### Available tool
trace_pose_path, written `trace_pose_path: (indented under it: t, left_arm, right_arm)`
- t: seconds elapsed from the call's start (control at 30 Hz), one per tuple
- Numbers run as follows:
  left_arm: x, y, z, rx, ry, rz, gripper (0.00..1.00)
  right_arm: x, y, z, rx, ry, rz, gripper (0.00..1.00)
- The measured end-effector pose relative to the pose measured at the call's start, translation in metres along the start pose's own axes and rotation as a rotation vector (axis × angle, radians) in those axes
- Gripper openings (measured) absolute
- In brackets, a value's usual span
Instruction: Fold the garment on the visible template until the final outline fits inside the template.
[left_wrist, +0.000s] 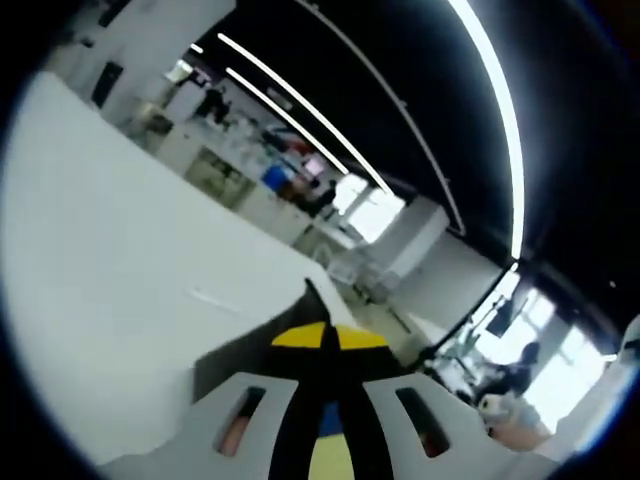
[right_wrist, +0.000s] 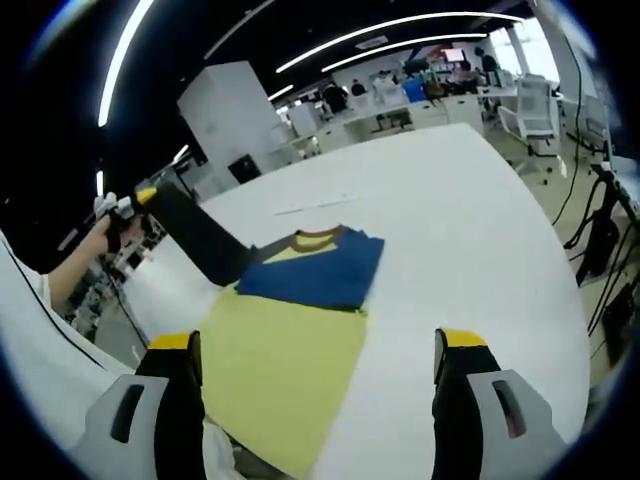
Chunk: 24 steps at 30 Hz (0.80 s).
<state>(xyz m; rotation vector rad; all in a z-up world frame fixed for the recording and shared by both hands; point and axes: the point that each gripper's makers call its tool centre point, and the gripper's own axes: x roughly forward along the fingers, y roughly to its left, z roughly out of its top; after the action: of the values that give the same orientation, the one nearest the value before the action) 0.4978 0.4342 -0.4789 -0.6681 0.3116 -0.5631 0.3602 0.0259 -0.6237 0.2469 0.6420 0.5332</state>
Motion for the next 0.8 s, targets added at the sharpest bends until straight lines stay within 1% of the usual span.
trace_pose_path:
  t: [0.27,0.53,0.7,0.8]
  left_arm:
    - [0.019,-0.028,-0.01,0.003,0.024,-0.051,0.0]
    - [0.035,-0.045,-0.027,0.009,0.068,-0.085,0.0]
    - [0.05,-0.055,-0.041,0.001,0.093,-0.103,0.0]
    - [0.065,-0.064,-0.054,-0.002,0.119,-0.123,0.0]
  right_arm:
    - [-0.008,-0.008,-0.004,0.013,-0.005,-0.018,0.96]
    - [-0.016,-0.011,-0.003,0.013,-0.025,-0.032,0.96]
    - [-0.02,-0.01,-0.001,0.006,-0.036,-0.038,0.96]
    - [-0.021,-0.011,0.002,-0.003,-0.045,-0.044,0.96]
